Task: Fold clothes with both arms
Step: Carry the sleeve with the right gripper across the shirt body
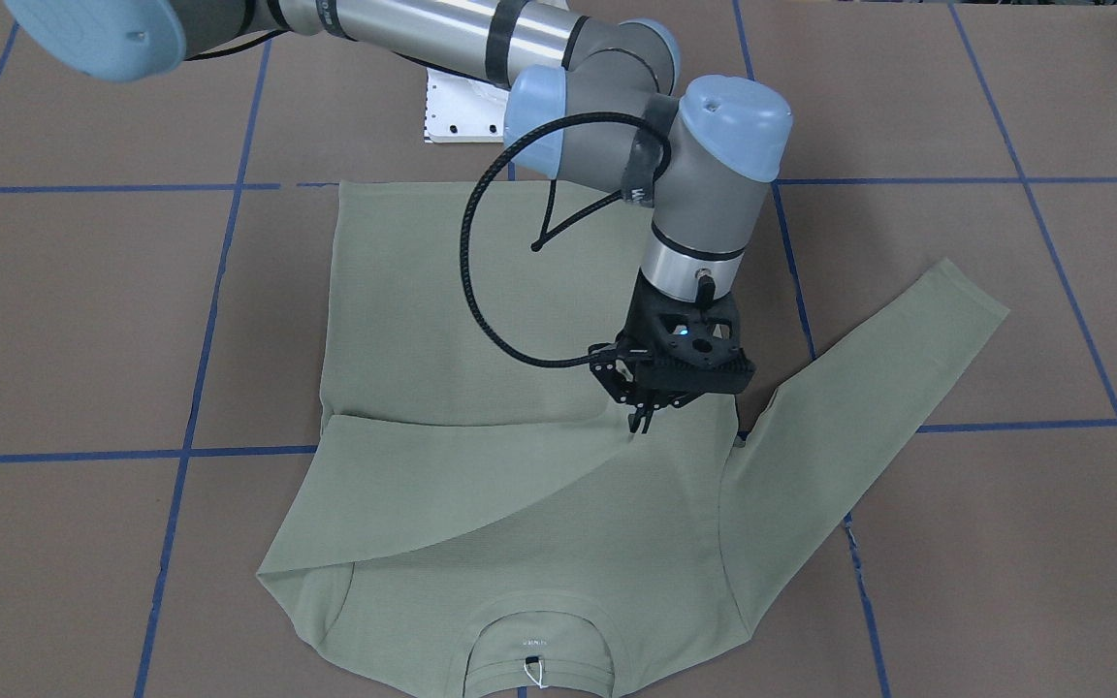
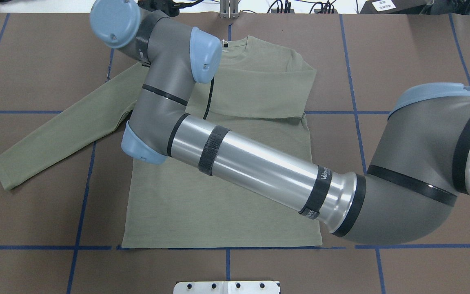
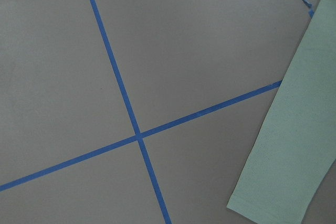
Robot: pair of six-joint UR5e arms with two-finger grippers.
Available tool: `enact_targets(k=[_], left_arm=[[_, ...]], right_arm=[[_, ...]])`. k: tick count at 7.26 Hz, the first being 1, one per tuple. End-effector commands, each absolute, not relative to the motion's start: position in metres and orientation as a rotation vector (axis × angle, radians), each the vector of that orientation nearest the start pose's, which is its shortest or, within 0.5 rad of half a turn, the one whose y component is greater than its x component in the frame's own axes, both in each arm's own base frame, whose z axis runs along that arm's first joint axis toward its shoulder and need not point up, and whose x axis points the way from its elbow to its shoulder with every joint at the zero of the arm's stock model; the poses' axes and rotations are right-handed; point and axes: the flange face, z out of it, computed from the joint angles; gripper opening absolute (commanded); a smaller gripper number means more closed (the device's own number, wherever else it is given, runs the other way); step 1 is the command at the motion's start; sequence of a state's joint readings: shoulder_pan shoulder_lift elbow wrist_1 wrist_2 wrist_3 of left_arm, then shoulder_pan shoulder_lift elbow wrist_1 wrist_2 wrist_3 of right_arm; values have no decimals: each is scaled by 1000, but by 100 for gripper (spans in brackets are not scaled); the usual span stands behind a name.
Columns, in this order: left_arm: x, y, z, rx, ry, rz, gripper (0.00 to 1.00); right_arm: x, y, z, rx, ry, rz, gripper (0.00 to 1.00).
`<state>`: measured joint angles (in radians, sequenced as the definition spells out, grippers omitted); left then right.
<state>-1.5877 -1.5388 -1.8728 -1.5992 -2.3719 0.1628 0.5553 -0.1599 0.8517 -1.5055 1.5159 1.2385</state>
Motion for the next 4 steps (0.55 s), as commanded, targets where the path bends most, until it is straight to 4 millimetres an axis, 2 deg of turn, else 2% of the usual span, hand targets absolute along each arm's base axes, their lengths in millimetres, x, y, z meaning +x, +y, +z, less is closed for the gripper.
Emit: enact_targets(k=[1, 2, 3, 4], left_arm=[[-70, -477, 516, 357, 769, 257, 100], [-70, -477, 516, 356, 779, 255, 100], [-70, -477, 516, 354, 780, 255, 100], [-70, -477, 516, 355, 780, 255, 100]], right_arm=[[-679, -569, -33, 403, -714, 258, 0], [-683, -572, -30, 413, -740, 261, 8], [-690, -567, -25, 412, -732, 247, 99], [-690, -565, -30, 412, -739, 249, 99]])
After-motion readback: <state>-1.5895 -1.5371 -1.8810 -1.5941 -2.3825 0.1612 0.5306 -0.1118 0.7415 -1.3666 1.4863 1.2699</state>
